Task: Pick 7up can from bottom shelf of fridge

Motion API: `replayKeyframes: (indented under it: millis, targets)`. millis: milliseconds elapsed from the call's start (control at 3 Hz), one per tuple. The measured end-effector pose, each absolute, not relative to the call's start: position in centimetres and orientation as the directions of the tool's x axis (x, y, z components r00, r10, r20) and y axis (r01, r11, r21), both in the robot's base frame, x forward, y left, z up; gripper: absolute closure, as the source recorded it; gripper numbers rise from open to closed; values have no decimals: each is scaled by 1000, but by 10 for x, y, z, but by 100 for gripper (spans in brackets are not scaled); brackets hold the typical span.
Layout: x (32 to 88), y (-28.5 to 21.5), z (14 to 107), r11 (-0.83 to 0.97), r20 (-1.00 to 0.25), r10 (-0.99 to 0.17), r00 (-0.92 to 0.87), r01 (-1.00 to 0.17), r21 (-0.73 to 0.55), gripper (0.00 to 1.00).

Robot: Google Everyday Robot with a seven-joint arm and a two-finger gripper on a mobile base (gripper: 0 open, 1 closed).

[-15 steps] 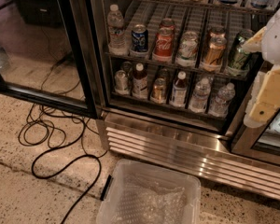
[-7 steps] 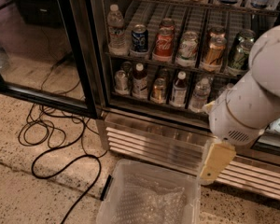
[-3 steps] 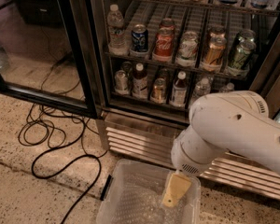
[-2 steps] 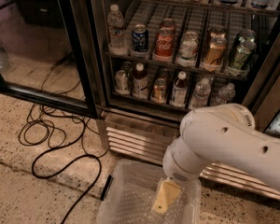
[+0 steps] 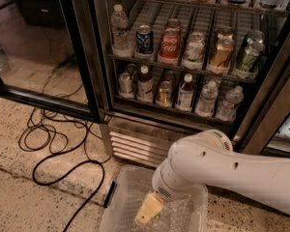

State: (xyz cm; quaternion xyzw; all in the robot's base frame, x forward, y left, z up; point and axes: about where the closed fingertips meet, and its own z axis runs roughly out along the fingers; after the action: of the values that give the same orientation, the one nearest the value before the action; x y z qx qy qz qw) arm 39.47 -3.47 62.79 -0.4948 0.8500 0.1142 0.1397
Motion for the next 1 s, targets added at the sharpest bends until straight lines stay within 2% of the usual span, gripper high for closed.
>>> replayKeyframes:
  millis: [667, 1000]
  targets:
    - [397, -33, 629, 512, -357, -790, -498, -857, 62, 0]
    - [399, -27, 620, 524, -399, -766, -503, -849, 65, 0]
